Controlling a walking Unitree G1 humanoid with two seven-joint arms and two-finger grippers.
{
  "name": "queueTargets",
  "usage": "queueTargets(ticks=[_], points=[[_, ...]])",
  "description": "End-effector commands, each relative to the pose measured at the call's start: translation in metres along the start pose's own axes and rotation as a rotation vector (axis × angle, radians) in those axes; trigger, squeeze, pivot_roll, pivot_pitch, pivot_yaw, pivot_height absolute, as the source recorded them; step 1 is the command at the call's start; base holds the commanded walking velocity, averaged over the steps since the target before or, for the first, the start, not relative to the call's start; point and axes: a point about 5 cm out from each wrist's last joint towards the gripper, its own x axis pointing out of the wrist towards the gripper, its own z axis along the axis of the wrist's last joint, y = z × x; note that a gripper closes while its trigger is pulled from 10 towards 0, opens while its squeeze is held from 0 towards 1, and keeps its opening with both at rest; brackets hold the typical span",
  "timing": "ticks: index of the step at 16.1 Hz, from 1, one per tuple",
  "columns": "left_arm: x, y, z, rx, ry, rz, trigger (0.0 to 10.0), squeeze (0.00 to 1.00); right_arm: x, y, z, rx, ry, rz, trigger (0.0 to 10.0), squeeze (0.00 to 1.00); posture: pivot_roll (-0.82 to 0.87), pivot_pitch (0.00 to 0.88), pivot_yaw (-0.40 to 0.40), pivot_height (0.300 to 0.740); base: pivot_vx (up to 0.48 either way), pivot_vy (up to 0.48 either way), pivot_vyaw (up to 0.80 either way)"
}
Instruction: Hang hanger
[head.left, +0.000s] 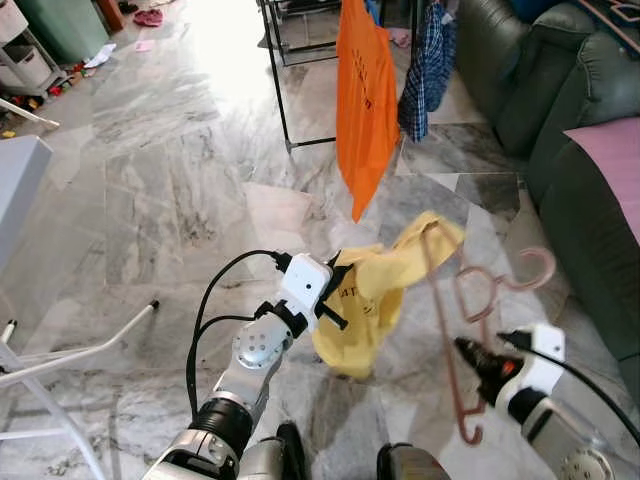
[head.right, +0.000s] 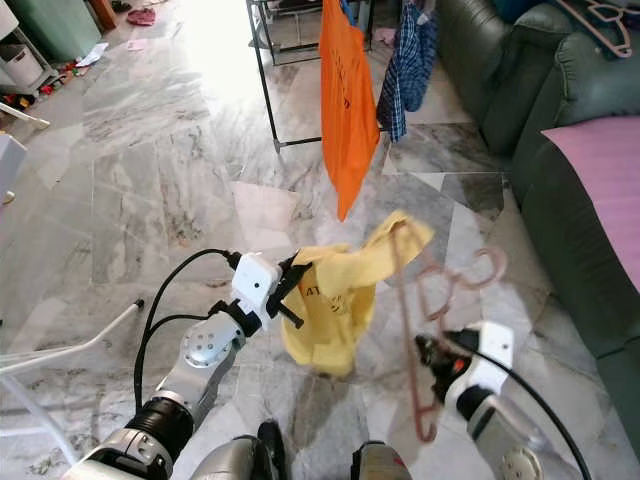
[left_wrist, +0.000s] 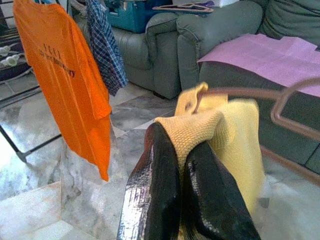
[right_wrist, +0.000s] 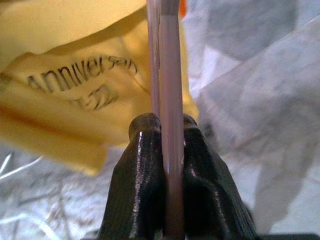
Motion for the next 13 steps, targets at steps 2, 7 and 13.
queueTargets(ticks=[2,7,13], points=[[-0.003,-0.002,-0.001,-0.004,-0.011,-0.009,10.0,0.00,-0.001,-0.007,0.019,0.005,-0.123,-0.068,10.0,0.00,-0.26,0.212,0.096,0.740,0.000,0.000,0.00],[-0.002,-0.026,-0.008,-0.062,0.021,-0.138,10.0,0.00,0.004,0.021,0.085,0.012,-0.428,0.016,10.0,0.00,-0.26,0.213,0.094,0.740,0.000,0.000,0.00],[-0.011,-0.048,-0.028,-0.063,0.118,-0.216,10.0,0.00,-0.022,0.123,0.112,0.107,-0.477,0.659,10.0,0.00,-0.26,0.209,0.079,0.740,0.000,0.000,0.00]])
